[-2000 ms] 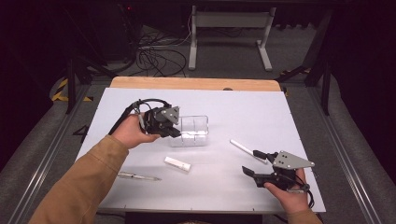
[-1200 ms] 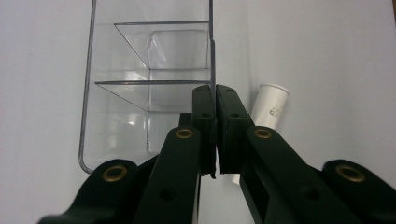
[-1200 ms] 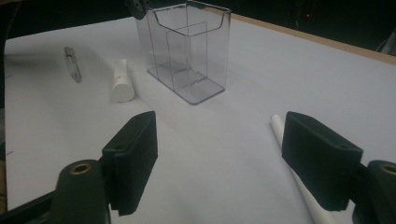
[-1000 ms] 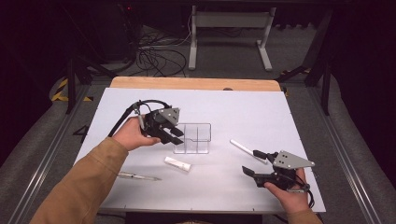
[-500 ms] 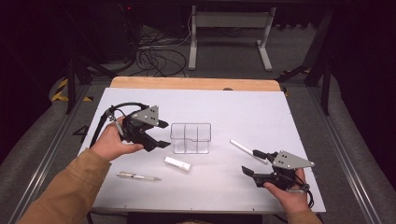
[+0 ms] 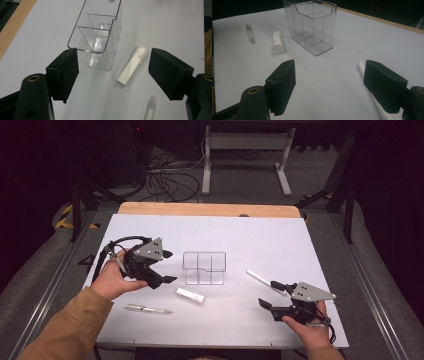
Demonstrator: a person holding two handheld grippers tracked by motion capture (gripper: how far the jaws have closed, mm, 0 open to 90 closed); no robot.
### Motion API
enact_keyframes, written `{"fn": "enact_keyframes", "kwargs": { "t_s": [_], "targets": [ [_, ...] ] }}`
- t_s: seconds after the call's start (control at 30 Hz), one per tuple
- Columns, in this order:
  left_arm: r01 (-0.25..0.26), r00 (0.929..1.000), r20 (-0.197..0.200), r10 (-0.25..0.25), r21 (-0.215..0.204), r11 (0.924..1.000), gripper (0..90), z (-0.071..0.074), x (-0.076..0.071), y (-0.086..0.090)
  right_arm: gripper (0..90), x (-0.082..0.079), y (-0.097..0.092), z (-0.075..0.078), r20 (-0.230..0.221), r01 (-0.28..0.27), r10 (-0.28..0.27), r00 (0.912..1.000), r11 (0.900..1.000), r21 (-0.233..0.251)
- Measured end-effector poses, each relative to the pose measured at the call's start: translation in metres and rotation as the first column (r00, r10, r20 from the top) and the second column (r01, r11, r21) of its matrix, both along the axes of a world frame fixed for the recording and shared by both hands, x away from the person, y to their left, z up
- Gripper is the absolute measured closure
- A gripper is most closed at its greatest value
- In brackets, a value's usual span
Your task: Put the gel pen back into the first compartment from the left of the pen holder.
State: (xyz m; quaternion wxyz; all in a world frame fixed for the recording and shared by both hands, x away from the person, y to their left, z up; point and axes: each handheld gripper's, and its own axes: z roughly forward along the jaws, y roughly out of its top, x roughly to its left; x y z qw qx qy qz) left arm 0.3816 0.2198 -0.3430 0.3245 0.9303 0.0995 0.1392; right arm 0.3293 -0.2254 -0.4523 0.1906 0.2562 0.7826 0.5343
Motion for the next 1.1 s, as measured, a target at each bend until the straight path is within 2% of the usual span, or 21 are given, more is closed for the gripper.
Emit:
{"fn": "enact_keyframes", "kwargs": {
  "t_s": [0.13,0.27,0.47,0.57,0.6,0.67,0.8,0.97,1.1],
  "targets": [
    [-0.009,1.0000,-0.002,0.009,0.009,0.9999,26.3,-0.003,-0.006,0.003,26.7,0.000,-0.001,0.000,0.004,0.000,0.000,1.0000,1.0000,0.002],
    [-0.024,0.9997,0.001,0.024,0.014,0.9996,27.0,-0.005,-0.006,0.005,26.7,0.000,0.000,0.000,-0.001,0.000,0.000,1.0000,1.0000,-0.001],
    [-0.028,0.9995,-0.014,0.028,0.019,0.9994,27.4,-0.007,-0.008,0.005,26.7,0.000,0.001,0.000,0.002,0.000,0.000,1.0000,1.0000,-0.003],
    [-0.050,0.9987,-0.008,0.050,0.013,0.9987,30.3,-0.010,-0.014,0.005,26.7,0.000,0.001,0.000,0.000,-0.001,0.001,1.0000,1.0000,-0.005],
    [-0.057,0.9982,-0.016,0.057,0.014,0.9983,30.8,-0.011,-0.016,0.005,26.7,0.000,0.001,-0.001,-0.001,-0.001,0.001,1.0000,1.0000,-0.005],
    [-0.047,0.9986,-0.025,0.047,0.008,0.9989,30.2,-0.013,-0.021,0.005,26.7,0.000,0.001,-0.001,-0.001,-0.002,0.002,1.0000,1.0000,-0.006],
    [-0.041,0.9987,-0.030,0.042,0.031,0.9987,30.3,-0.022,-0.028,0.007,26.7,-0.001,0.001,0.000,0.001,-0.004,0.004,1.0000,1.0000,-0.004],
    [-0.061,0.9965,-0.053,0.064,0.052,0.9968,30.7,-0.034,-0.035,0.014,26.7,-0.001,0.002,0.000,0.001,-0.004,0.004,1.0000,1.0000,-0.005],
    [-0.066,0.9946,-0.078,0.069,0.045,0.9968,31.3,-0.042,-0.038,0.018,26.7,-0.001,0.002,-0.001,-0.001,-0.006,0.006,1.0000,1.0000,-0.006]
  ]
}}
